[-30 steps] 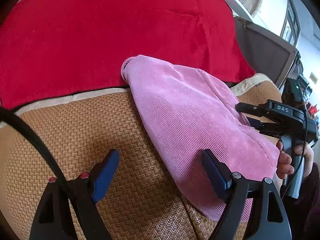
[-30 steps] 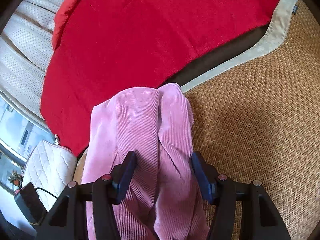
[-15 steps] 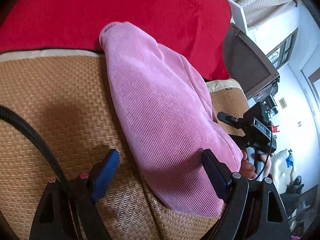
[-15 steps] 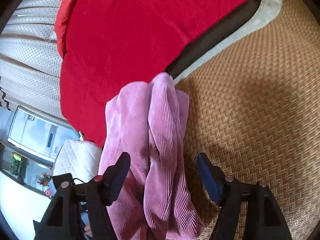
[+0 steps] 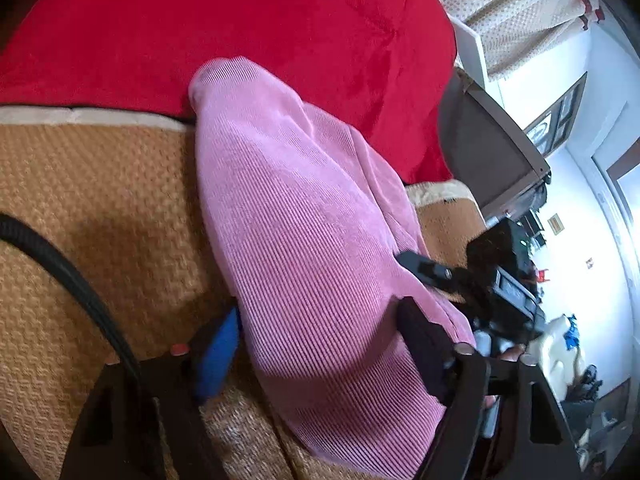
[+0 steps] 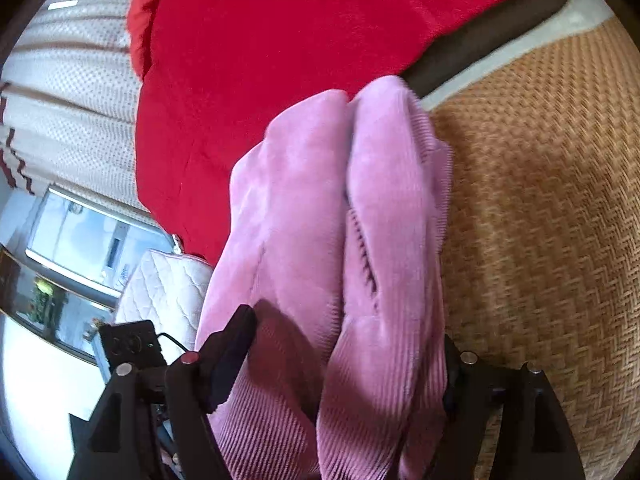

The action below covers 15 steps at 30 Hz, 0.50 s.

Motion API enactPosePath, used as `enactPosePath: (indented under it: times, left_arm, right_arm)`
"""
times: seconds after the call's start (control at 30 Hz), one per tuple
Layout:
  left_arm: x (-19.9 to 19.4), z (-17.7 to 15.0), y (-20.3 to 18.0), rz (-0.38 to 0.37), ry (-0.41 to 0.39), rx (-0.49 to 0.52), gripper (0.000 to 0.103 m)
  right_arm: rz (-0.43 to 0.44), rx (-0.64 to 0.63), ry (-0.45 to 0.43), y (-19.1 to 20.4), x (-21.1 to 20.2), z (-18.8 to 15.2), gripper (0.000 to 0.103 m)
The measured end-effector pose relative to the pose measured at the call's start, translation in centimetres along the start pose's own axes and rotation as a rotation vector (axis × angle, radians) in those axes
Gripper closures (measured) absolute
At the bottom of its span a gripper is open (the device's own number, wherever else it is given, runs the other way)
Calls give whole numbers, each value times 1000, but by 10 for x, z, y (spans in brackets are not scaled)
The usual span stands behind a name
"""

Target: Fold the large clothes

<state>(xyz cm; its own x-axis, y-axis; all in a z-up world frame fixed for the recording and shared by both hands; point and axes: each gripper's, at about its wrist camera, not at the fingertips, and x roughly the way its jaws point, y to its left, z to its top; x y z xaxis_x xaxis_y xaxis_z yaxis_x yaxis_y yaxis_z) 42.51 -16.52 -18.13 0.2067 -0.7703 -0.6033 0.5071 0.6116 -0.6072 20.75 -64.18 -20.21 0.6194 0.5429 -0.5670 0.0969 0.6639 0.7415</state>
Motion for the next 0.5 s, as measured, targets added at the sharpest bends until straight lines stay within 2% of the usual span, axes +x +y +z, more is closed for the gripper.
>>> enactPosePath:
  times: [0.1, 0.23, 0.5]
  left_arm:
    - [-6, 4, 1, 7, -27, 14, 36]
    - [-19, 9, -4, 23, -49, 43, 37]
    - [-60, 5, -10, 37, -100, 90, 37]
  right_arm:
    - [-31, -49, -8, 17, 2, -7, 30]
    - [-57, -79, -21, 34, 4, -15, 35]
    - [1, -132, -34, 67, -2, -37, 36]
